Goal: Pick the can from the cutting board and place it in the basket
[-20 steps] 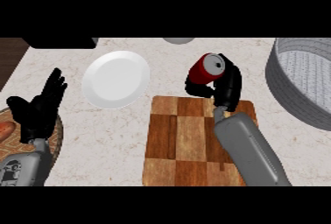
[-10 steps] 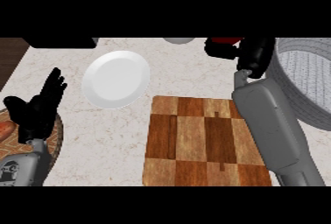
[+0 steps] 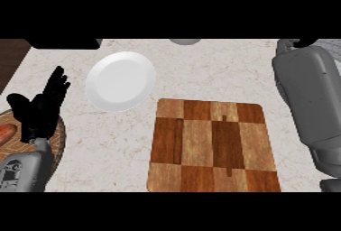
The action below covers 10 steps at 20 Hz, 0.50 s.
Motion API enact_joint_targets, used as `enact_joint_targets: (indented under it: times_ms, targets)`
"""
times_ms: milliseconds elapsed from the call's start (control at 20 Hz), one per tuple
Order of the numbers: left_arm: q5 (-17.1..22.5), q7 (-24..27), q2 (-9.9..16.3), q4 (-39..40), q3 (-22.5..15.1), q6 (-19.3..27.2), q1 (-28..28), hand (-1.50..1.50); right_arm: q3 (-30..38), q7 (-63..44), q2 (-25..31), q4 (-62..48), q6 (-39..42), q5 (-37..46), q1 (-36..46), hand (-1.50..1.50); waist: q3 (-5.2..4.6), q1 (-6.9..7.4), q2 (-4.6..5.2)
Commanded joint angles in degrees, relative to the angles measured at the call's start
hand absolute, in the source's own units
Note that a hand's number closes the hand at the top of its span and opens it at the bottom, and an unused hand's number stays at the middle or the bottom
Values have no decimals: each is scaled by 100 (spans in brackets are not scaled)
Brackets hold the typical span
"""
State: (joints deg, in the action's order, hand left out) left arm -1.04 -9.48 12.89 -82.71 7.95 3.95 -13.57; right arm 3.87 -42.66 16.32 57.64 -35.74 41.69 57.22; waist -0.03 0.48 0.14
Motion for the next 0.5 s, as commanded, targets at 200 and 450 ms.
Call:
enact_joint_targets:
  times_ms: [200, 450]
  targets:
    - [12, 247, -34, 123, 43, -74, 127, 0, 501, 630, 705, -1551, 506, -209, 706, 150, 1, 55, 25]
    - [97, 117, 26, -31, 57, -204, 156, 0, 635, 947, 943, -2467, 555, -139, 777, 150, 2, 106, 43]
